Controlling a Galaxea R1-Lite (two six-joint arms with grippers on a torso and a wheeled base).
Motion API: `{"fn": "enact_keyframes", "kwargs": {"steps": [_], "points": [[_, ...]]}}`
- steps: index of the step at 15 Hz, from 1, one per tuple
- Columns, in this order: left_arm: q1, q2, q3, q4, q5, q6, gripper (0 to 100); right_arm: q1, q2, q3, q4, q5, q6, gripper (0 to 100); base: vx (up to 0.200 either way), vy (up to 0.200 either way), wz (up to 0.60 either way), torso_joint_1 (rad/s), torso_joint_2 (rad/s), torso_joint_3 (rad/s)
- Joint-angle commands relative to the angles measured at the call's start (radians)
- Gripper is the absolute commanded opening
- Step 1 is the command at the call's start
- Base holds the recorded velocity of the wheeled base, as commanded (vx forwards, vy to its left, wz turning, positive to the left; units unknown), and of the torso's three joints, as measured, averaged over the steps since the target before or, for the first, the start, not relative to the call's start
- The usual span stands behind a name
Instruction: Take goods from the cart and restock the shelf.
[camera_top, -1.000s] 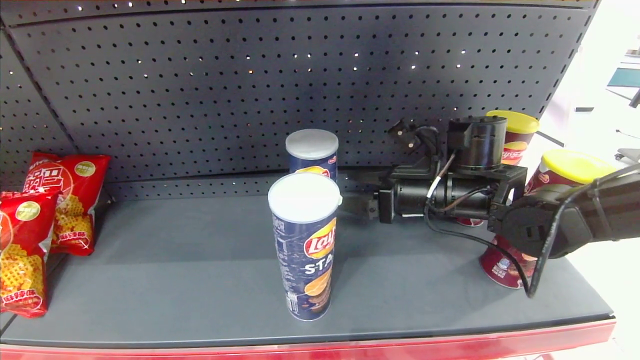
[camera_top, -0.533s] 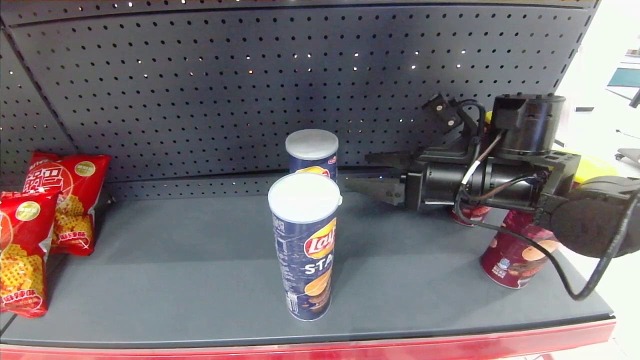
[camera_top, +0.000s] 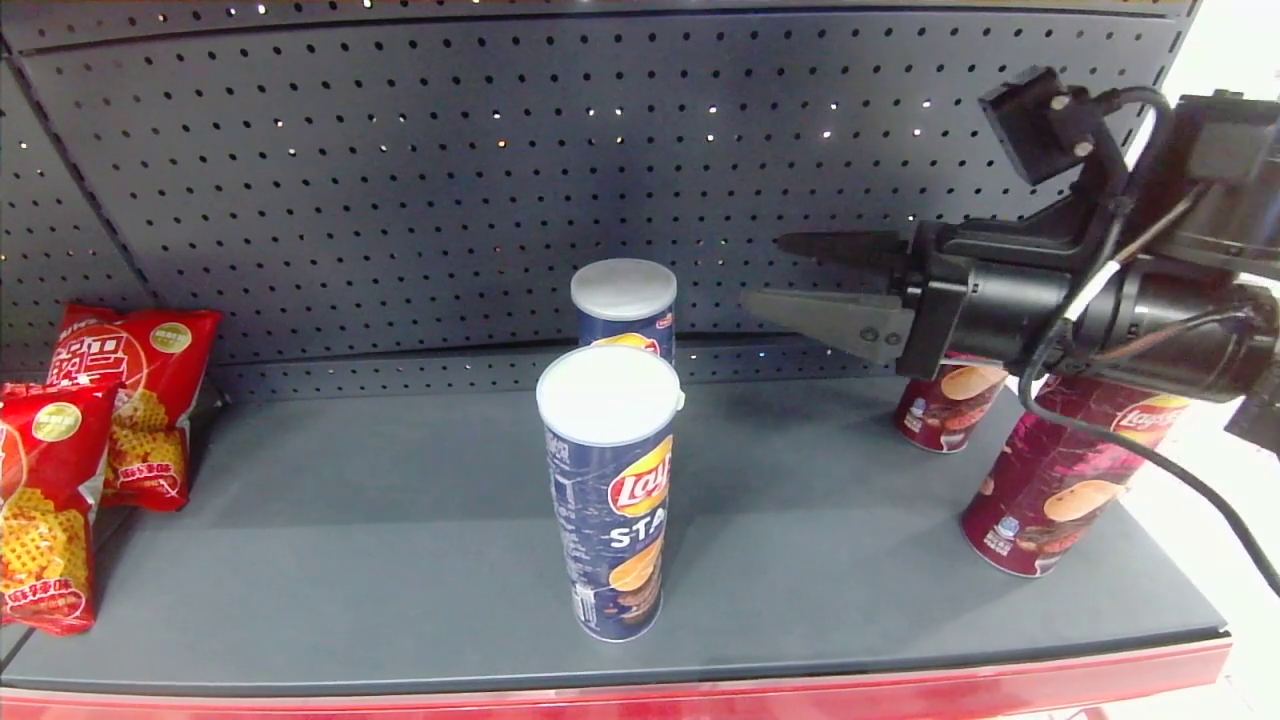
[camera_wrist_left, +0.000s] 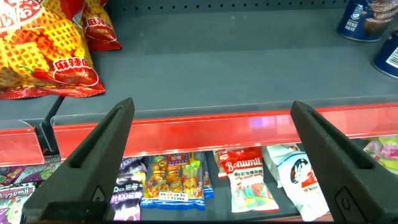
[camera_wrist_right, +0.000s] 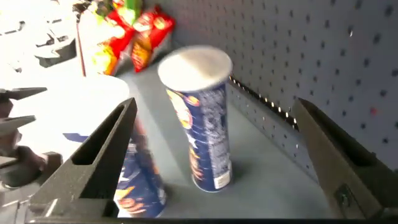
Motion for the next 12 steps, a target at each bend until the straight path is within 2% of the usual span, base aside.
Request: {"fn": "enact_keyframes", "kwargs": {"steps": [1, 7, 12], "points": [[0.0, 0.001, 0.0, 0.0, 0.0, -0.002, 100, 0.032, -0.083, 0.017, 0.0, 0.002, 0.0, 100, 0.0, 0.0, 0.0, 0.0, 0.0, 0.0], [0.0, 0.001, 0.0, 0.0, 0.0, -0.001, 100, 0.201, -0.196, 0.196, -0.005, 0.004, -0.006, 100, 0.0, 0.0, 0.0, 0.0, 0.0, 0.0], [0.0, 0.001, 0.0, 0.0, -0.001, -0.001, 100, 0.207, -0.165, 0.304, -0.006, 0.006, -0.018, 100, 0.0, 0.0, 0.0, 0.0, 0.0, 0.0]]}}
